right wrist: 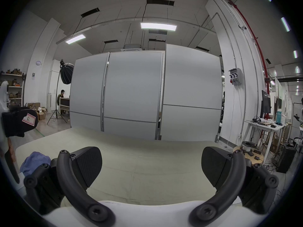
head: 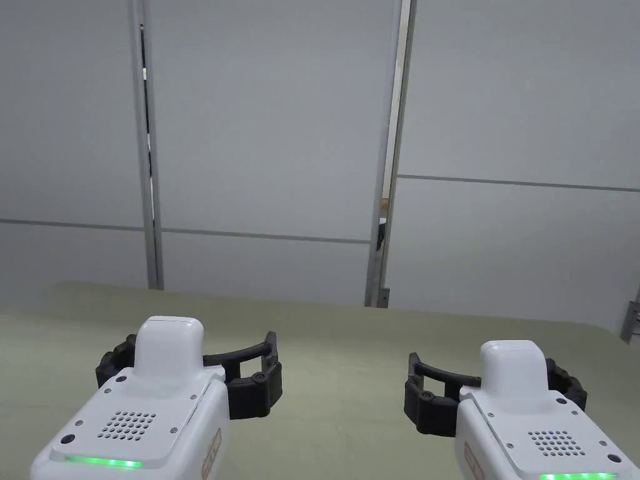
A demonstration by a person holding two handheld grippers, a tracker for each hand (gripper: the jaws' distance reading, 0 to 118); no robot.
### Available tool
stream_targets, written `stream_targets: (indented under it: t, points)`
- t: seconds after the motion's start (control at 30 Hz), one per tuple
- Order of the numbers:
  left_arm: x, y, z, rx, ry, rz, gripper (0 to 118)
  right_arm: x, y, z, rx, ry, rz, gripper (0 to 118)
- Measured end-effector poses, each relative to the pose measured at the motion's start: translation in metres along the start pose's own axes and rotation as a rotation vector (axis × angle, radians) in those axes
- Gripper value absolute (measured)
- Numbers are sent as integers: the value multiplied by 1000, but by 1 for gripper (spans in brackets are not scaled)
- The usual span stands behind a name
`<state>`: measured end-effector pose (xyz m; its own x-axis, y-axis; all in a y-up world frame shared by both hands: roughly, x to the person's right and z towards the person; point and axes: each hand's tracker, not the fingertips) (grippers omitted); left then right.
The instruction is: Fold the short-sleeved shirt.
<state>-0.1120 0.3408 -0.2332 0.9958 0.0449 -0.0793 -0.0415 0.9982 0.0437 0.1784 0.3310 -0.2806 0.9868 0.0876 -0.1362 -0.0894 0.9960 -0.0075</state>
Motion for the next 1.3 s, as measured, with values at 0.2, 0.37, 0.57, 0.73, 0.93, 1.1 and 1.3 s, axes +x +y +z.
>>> stream_targets:
  t: [0.2,0.37,0.57,0.73,0.93,1.1,1.3]
  points:
    - [-4,-2,-3,-8,-10,16,118,1,0,-1,11,-2,-4,118]
    - [-1,0,-6,-10,-7,-2,118,3,0,-2,12,-7,-2,118]
    - [2,2,-6,1,-12,-20,118,8,-1,-1,13,-18,-13,118]
    - [3,-2,-6,-6,-2,-19,118,10,-3,-1,9,-18,-20,118]
    - [4,-6,-5,-13,8,-19,118,9,-5,0,9,-13,-15,118]
    - [3,-7,-3,-7,10,-17,118,6,-5,2,19,-2,-13,118]
    - [1,-7,-1,0,15,-18,118,5,-7,3,41,-19,-9,118]
